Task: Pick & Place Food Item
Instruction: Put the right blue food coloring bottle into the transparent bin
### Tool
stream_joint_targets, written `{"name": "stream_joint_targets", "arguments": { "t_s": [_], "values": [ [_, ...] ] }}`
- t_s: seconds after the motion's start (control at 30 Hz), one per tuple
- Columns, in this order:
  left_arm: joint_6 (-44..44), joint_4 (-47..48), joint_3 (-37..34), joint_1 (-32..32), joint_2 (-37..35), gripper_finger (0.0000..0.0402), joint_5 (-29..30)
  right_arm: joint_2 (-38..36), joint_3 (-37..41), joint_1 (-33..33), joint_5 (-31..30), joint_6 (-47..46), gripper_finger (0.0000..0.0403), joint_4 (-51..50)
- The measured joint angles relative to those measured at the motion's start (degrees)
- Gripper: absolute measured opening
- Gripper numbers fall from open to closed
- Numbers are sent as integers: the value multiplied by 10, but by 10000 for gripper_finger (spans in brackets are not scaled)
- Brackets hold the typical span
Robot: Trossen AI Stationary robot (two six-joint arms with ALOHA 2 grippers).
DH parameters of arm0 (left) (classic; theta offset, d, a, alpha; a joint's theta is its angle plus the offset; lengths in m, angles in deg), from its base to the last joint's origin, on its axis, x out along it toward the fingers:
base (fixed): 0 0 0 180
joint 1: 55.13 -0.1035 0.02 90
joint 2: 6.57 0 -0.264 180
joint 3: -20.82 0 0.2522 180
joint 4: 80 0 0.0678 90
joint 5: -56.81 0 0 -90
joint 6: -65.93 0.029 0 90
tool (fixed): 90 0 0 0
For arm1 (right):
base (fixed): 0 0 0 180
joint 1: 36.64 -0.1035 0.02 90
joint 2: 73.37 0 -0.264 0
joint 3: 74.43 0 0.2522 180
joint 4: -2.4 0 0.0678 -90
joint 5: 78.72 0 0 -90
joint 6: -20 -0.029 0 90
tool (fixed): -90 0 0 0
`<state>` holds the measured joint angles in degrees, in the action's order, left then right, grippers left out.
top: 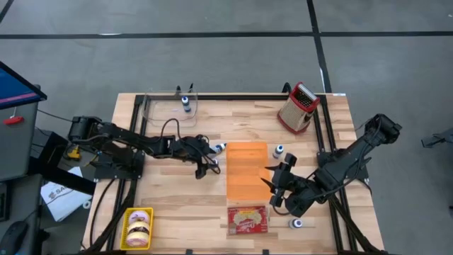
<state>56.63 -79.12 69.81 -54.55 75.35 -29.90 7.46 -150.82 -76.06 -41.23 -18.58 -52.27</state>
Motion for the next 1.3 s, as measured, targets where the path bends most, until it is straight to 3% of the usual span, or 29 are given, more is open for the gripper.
{"name": "stream_joint_targets", "arguments": {
  "t_s": [0.3, 0.47, 0.6, 0.77, 1.03, 1.3],
  "values": [
    [3, -4, 0, 1, -106, 292, -17, -13, 0, -2, -3, -31, 189, -42],
    [21, -6, 0, 1, -168, 292, -16, -42, 0, 17, -15, -244, 189, -228],
    [49, -81, 0, 4, -178, 292, -12, -57, 13, 44, -7, -352, 198, -326],
    [112, -166, 0, 18, -177, 292, -17, -101, 61, 80, 40, -305, 230, -299],
    [140, -176, 0, 38, -177, 292, -17, -225, 156, 163, 160, -208, 245, -167],
    [156, -194, 0, 38, -178, 292, -17, -217, 197, 244, 214, -82, 245, -108]
  ]
}}
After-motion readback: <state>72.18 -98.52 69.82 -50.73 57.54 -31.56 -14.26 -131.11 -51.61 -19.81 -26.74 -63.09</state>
